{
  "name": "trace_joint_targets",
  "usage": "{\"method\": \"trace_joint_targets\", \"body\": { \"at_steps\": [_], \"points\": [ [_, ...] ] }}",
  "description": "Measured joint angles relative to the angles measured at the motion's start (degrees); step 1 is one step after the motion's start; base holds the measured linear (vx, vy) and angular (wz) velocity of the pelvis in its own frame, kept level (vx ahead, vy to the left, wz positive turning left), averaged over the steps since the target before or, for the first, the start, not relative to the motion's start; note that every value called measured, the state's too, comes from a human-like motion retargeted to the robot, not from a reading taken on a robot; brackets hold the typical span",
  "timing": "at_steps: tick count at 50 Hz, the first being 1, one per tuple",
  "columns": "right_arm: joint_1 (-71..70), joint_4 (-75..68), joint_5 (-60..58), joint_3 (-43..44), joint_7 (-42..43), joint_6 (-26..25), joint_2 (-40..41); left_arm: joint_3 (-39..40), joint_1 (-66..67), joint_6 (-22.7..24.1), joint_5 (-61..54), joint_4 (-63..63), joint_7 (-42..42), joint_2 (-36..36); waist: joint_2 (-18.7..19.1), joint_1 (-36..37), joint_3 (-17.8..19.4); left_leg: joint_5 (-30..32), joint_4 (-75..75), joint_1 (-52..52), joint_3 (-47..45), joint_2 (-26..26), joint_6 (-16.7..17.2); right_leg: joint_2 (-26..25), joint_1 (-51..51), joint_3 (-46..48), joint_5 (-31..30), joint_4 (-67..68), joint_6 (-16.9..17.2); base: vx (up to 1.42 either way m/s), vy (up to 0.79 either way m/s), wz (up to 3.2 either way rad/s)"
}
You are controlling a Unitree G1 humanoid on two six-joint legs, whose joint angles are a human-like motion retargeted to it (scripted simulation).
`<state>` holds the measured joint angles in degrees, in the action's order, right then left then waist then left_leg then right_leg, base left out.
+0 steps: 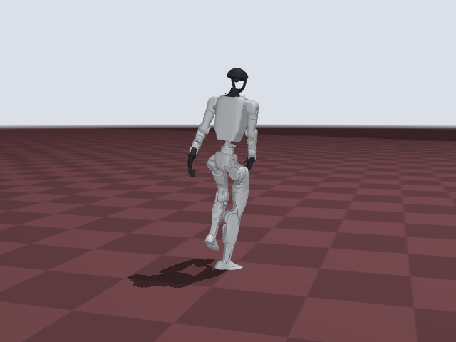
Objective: Upper body actions
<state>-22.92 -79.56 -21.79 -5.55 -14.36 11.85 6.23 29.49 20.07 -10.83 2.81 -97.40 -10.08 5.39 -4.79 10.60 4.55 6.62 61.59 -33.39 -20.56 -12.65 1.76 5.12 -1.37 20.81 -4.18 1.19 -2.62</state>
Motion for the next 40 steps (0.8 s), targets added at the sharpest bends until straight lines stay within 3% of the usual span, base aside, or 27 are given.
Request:
{"method": "trace_joint_targets", "body": {
  "at_steps": [5, 10, 12, 14, 15, 18, 20, 23, 26, 30, 35, 37, 38, 40],
  "points": [
    [-0.4, 1.5, -3.4, -2.8, 5.4, 3.0, -0.2, 2.3, -0.1, 1.7, 0.7, 0.0, 2.5, 2.1, -0.4, -0.4, -2.1, 1.2, -6.4, 3.4, 2.4, 4.6, 3.2, 0.2, 0.3, 0.8, 0.6, -0.3, 0.4, 0.12, 0.03, 0.31],
    [6.9, -2.5, -7.7, 0.9, 5.9, 0.7, -3.0, -0.6, -6.4, 3.5, -2.9, 0.0, 5.1, 3.4, -0.7, -2.6, -4.5, 3.2, -27.3, 18.0, 1.6, 10.6, 1.9, -0.1, 1.0, 2.9, 2.7, 1.2, 1.2, 0.26, -0.01, 0.42],
    [12.0, -4.4, -8.3, 4.1, 8.1, -0.8, -4.6, -3.0, -10.0, 4.9, -4.4, 0.0, 7.0, 3.4, 0.0, -4.2, -5.6, -2.9, -39.0, 24.9, 1.0, 13.1, 2.3, -1.1, 0.9, 3.7, 4.1, 3.1, 1.5, 0.36, -0.02, 0.22],
    [17.6, -6.6, -7.0, 7.7, 12.1, -0.9, -7.2, -6.1, -14.9, 5.8, -4.9, 0.0, 8.7, 2.8, 1.5, -5.9, -5.7, -8.0, -50.2, 30.9, 0.6, 14.8, 0.2, -2.2, 0.6, 4.7, 5.2, 7.1, 1.8, 0.35, -0.05, 0.25],
    [20.1, -8.0, -5.8, 9.3, 14.1, -0.6, -8.8, -7.8, -17.7, 6.2, -4.8, 0.0, 8.9, 2.4, 2.3, -7.0, -5.5, -9.3, -54.9, 33.1, 0.7, 15.4, -1.0, -2.7, 0.2, 5.2, 5.1, 9.8, 2.1, 0.29, -0.07, 0.51],
    [24.1, -12.5, -6.1, 15.2, 16.9, -1.9, -14.6, -11.7, -28.7, 6.8, -3.5, 2.1, 5.7, 1.0, 5.0, -9.9, -3.1, -8.3, -60.9, 34.1, 2.5, 13.5, -2.8, 1.9, -7.9, 10.3, -8.6, 29.8, 1.5, 0.01, -0.08, 0.06],
    [25.8, -16.1, -6.5, 17.8, 19.7, -3.2, -18.4, -14.6, -34.9, 7.7, -3.9, 5.9, 3.6, 0.1, 4.5, -8.9, -1.3, -7.4, -63.3, 34.2, -0.4, 14.4, -3.9, 5.0, -17.8, 5.6, -16.0, 45.3, -1.2, -0.11, 0.03, -0.91],
    [31.2, -17.8, -4.3, 20.0, 23.1, -7.3, -22.1, -20.3, -42.5, 9.2, -5.3, 11.6, -0.2, 1.5, 4.6, -12.4, 0.4, -6.4, -64.7, 34.1, 0.7, 15.4, -5.4, 7.2, -28.2, 2.7, -13.3, 59.6, -4.3, -0.04, 0.07, 0.16],
    [36.0, -17.8, -0.2, 23.0, 23.9, -10.2, -22.8, -19.3, -45.5, 9.7, -0.4, 17.3, 1.9, 1.1, 4.5, -13.5, 1.2, -6.7, -63.7, 33.6, 1.3, 14.6, -6.0, 6.4, -31.5, 2.5, -9.3, 64.6, -4.9, 0.02, -0.08, 0.19],
    [39.5, -17.8, 5.9, 26.3, 27.4, -5.5, -21.4, -20.2, -45.2, 14.5, -3.2, 19.5, 7.6, -1.0, 4.5, -11.0, 0.0, -7.3, -63.2, 34.0, 0.6, 13.6, -5.5, 2.9, -29.0, 0.4, -10.0, 60.1, -1.3, 0.11, -0.11, -0.17],
    [35.2, -17.8, 7.1, 20.6, 25.5, -5.4, -19.5, -18.5, -36.1, 13.6, -1.8, 13.1, 3.6, -1.7, 4.7, -9.8, -2.9, -10.5, -60.6, 35.3, -1.1, 13.4, -4.0, -2.2, -14.1, -2.2, -14.3, 34.4, 0.2, 0.09, 0.01, -0.23],
    [30.7, -17.8, 4.9, 16.7, 23.2, -6.1, -17.7, -17.3, -30.5, 12.4, -2.0, 9.2, 5.1, -1.8, 4.6, -11.4, -3.0, -12.7, -55.6, 34.4, 0.4, 13.1, -3.0, -4.0, -6.2, -2.5, -6.3, 21.0, 2.7, -0.06, -0.01, 0.51],
    [28.0, -17.8, 3.7, 14.4, 22.1, -6.1, -16.7, -16.1, -27.5, 11.9, -2.7, 7.0, 6.7, -1.7, 4.1, -11.5, -3.0, -13.2, -51.9, 33.3, 0.4, 13.1, -2.5, -3.2, -1.8, 2.7, 0.1, 15.6, 2.5, -0.06, -0.03, 0.15],
    [21.9, -17.8, 1.9, 9.2, 19.7, -5.3, -13.7, -12.0, -21.5, 10.5, -2.6, 2.9, 10.6, -1.1, 1.8, -10.9, -3.3, -7.7, -41.7, 29.9, -0.7, 13.5, -0.9, -2.3, 1.2, 2.4, 5.0, 7.4, 0.8, -0.09, -0.05, -0.24]
  ]
}}
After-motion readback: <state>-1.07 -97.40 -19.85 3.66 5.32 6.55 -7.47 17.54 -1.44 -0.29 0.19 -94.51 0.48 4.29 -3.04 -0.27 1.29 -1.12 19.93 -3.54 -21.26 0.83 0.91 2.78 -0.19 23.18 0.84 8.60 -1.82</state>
